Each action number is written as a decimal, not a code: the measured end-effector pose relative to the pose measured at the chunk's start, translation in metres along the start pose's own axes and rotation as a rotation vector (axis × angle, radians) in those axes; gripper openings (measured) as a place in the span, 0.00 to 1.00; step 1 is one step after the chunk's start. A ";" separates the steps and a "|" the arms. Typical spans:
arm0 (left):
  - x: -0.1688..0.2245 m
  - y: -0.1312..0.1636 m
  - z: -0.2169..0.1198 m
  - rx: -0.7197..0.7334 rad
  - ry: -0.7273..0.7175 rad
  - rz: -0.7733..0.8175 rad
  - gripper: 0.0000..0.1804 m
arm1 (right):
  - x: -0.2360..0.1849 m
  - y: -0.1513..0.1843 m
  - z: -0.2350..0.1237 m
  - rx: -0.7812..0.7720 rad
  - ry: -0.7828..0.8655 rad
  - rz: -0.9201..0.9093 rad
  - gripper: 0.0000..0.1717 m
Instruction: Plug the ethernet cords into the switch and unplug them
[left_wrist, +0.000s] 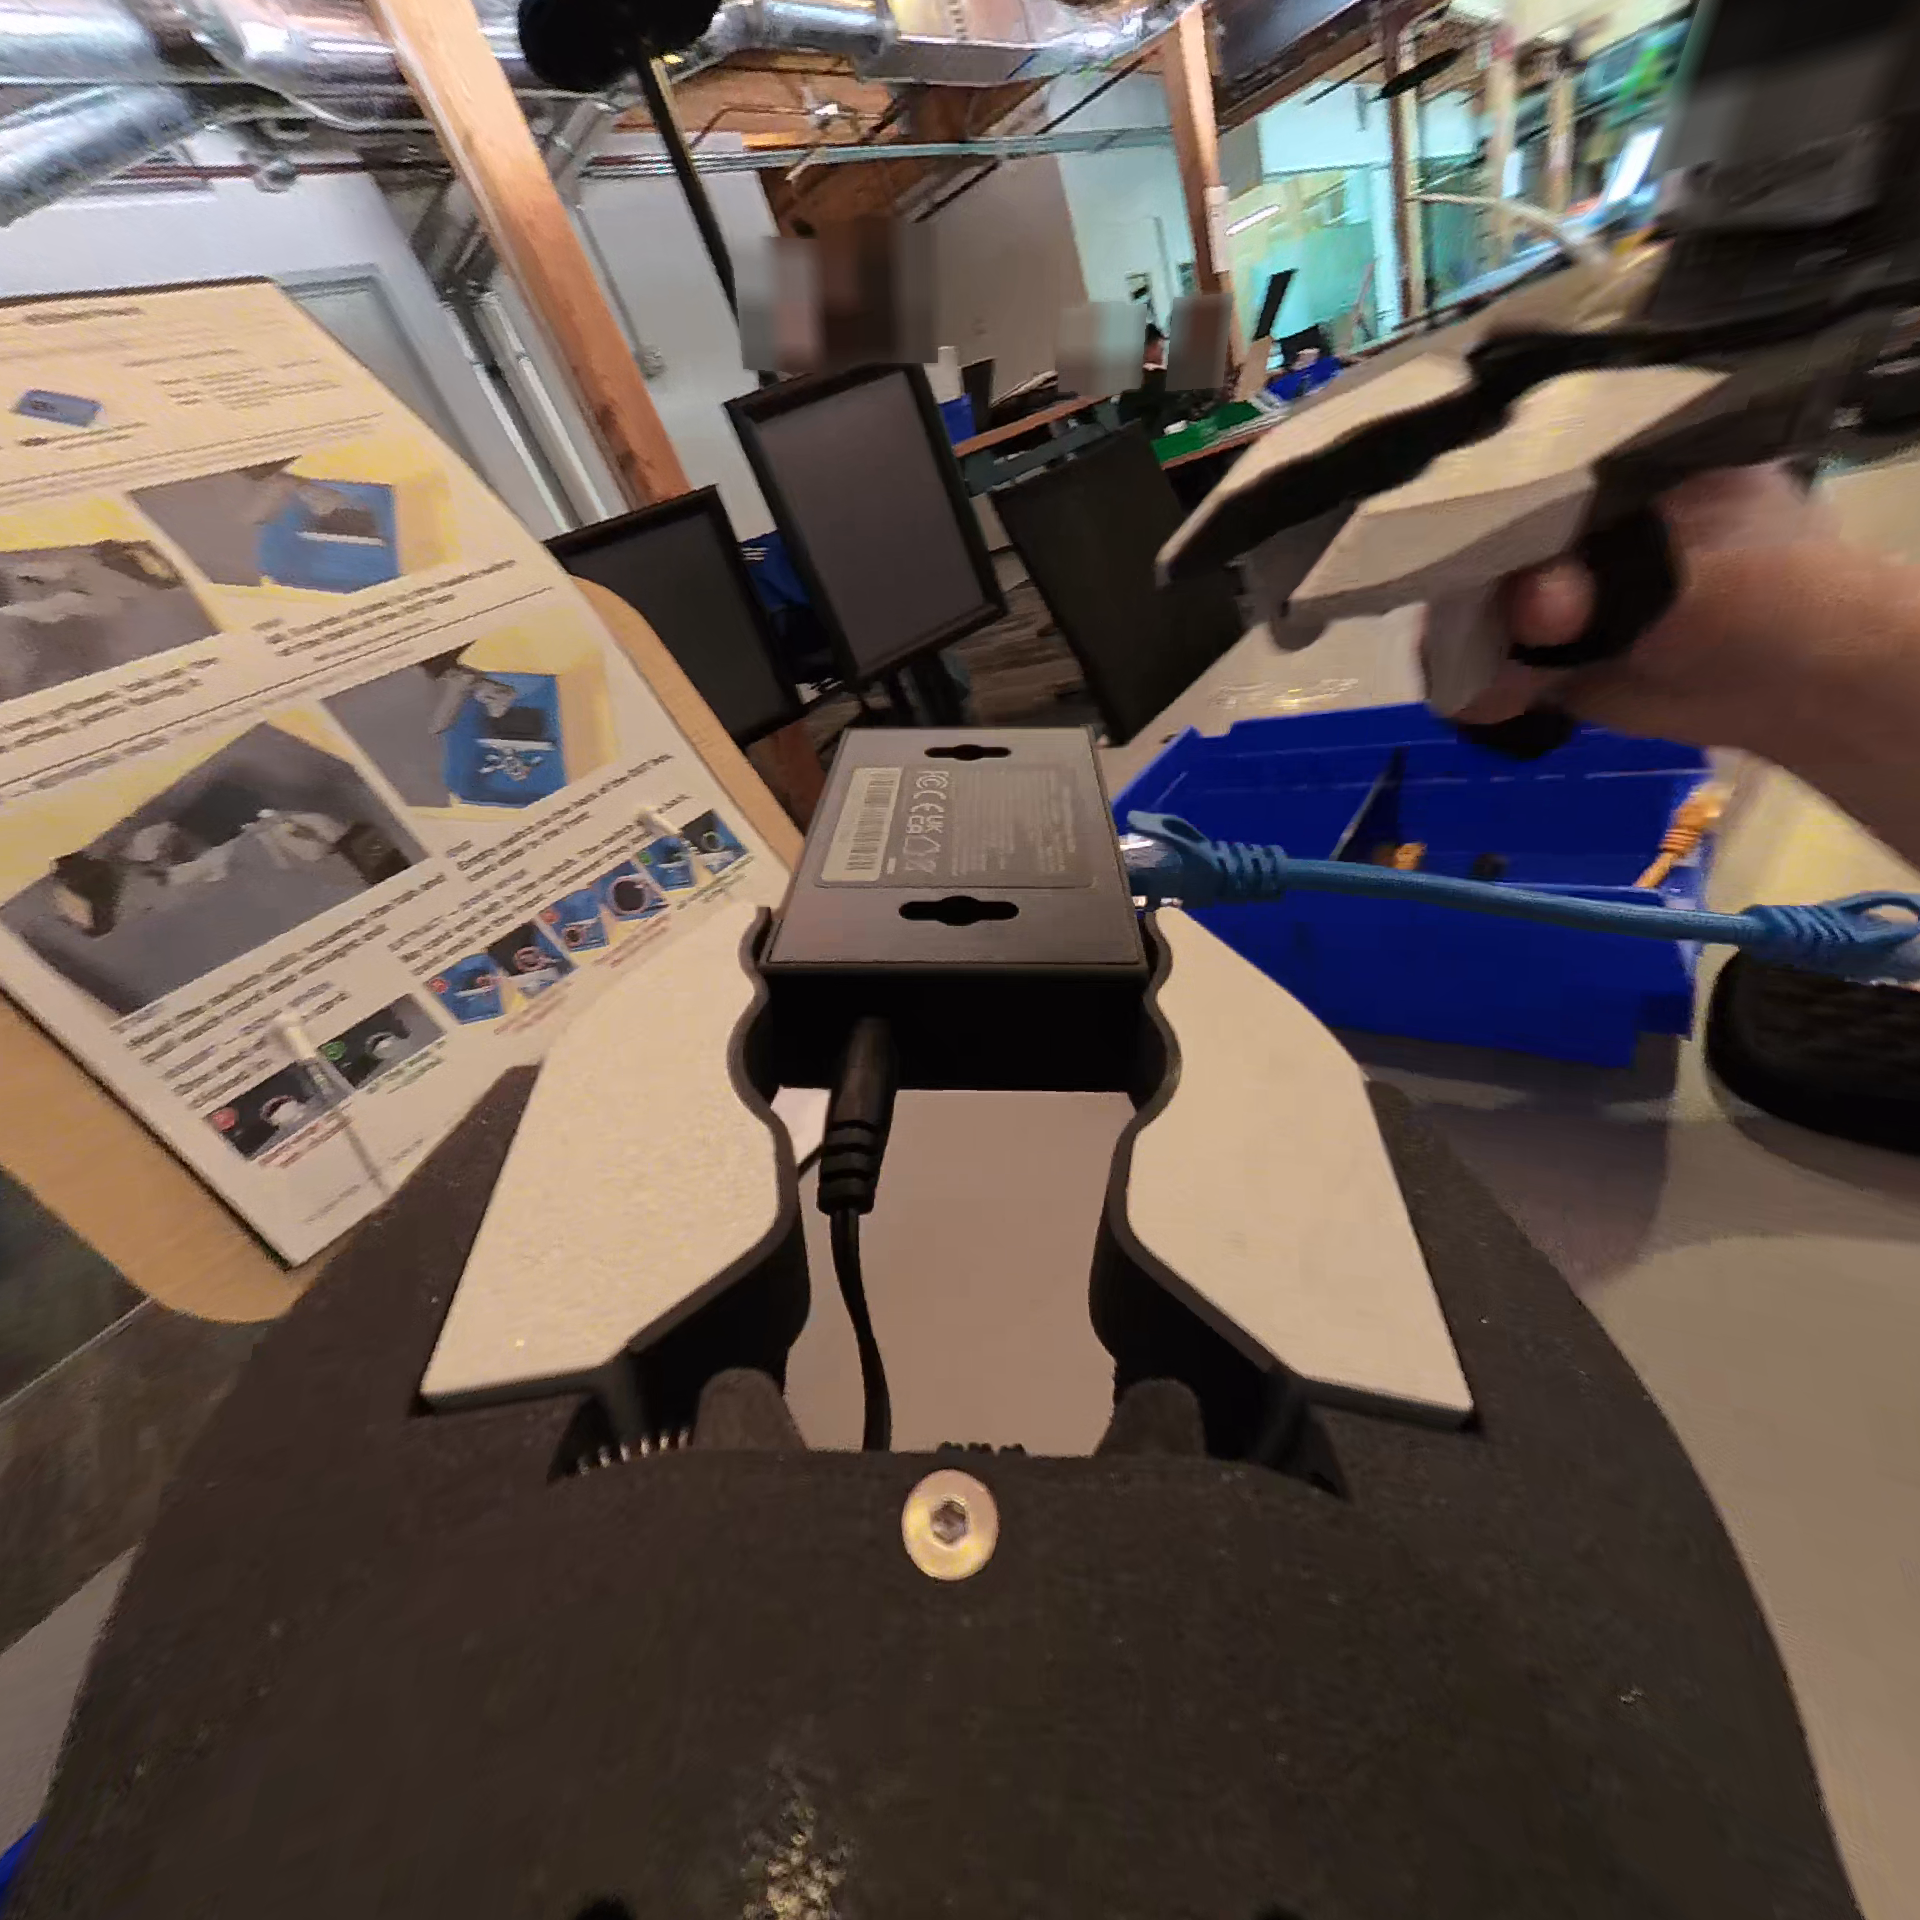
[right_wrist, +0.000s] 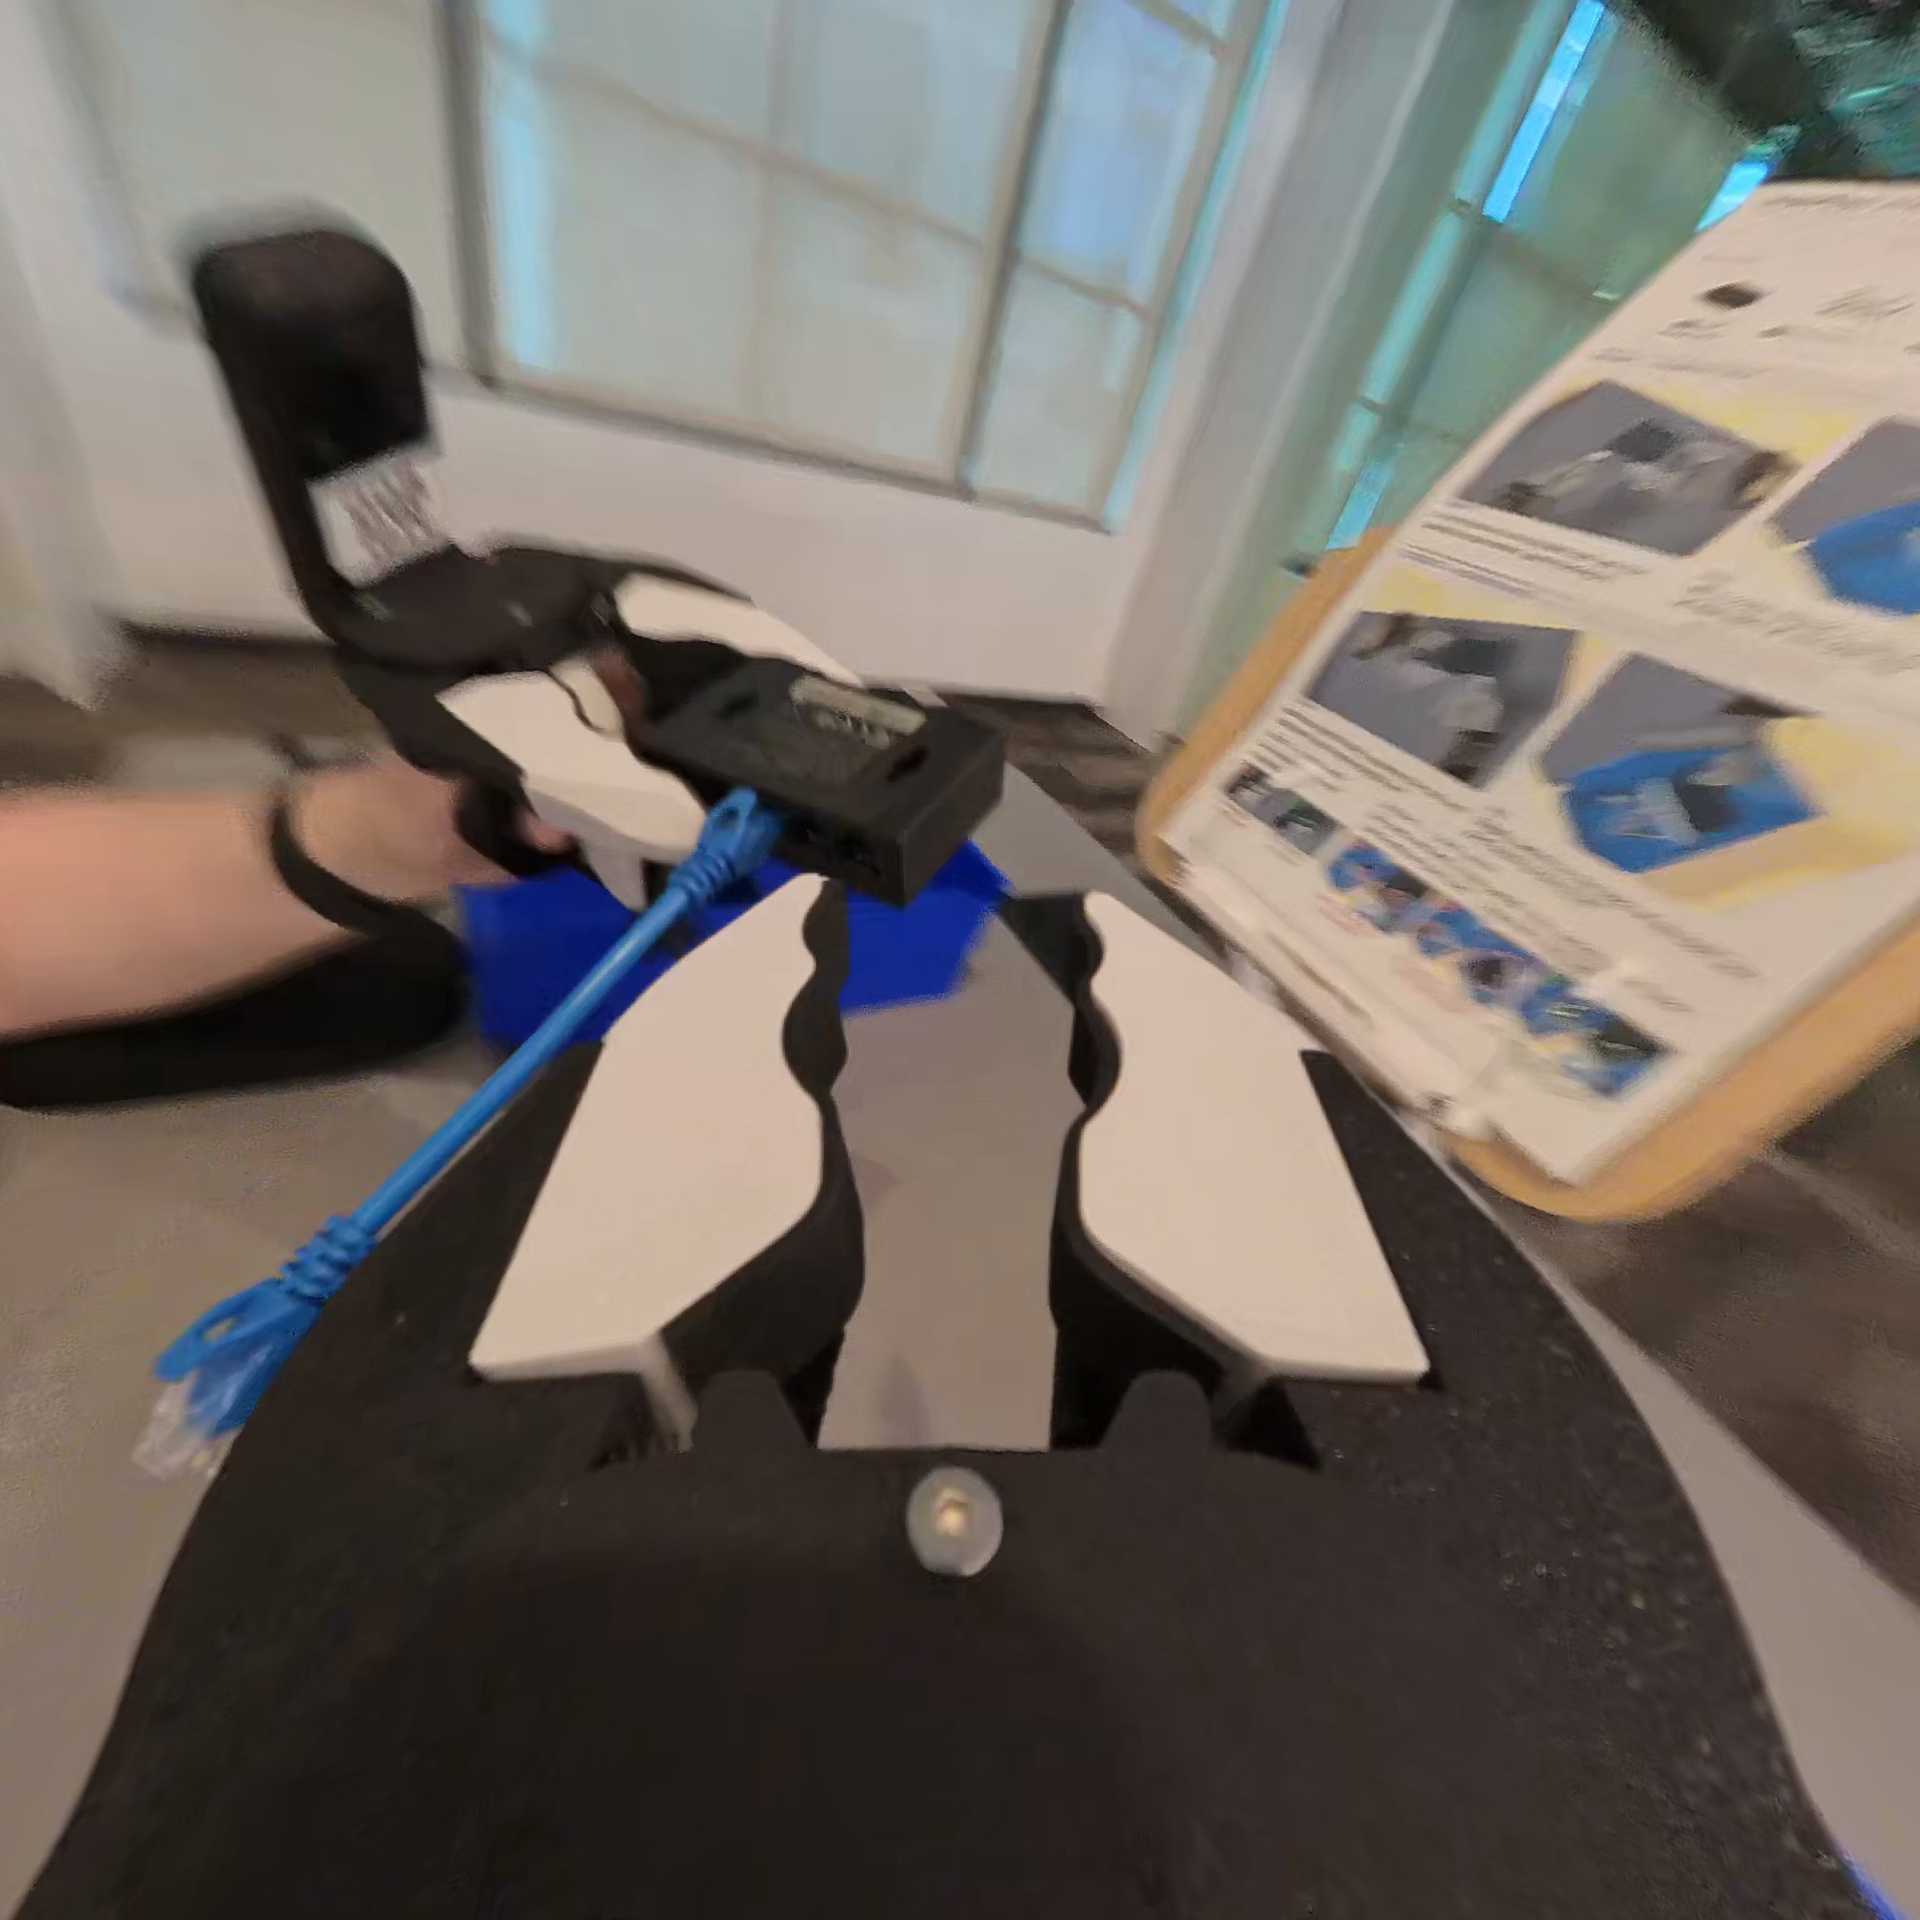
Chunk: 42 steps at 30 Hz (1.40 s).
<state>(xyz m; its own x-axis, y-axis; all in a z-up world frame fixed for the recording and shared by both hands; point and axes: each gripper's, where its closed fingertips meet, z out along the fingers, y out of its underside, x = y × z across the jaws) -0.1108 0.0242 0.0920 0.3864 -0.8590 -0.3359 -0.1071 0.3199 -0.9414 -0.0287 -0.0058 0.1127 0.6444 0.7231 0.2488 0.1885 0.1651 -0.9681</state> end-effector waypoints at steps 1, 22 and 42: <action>-0.006 0.001 -0.001 -0.007 -0.046 0.014 0.36 | 0.000 0.001 -0.001 -0.085 0.083 -0.085 0.21; -0.019 0.029 0.001 -0.223 -0.126 -0.246 0.36 | -0.040 0.022 0.067 -0.663 0.354 -1.087 0.13; -0.013 0.011 -0.005 -0.192 -0.101 -0.232 0.34 | -0.042 0.024 0.075 -0.731 0.309 -1.029 0.12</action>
<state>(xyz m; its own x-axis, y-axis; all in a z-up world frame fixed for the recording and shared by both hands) -0.1217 0.0370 0.0860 0.5091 -0.8529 -0.1159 -0.1725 0.0308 -0.9845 -0.1072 0.0178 0.0766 0.0882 0.2845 0.9546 0.9905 0.0760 -0.1142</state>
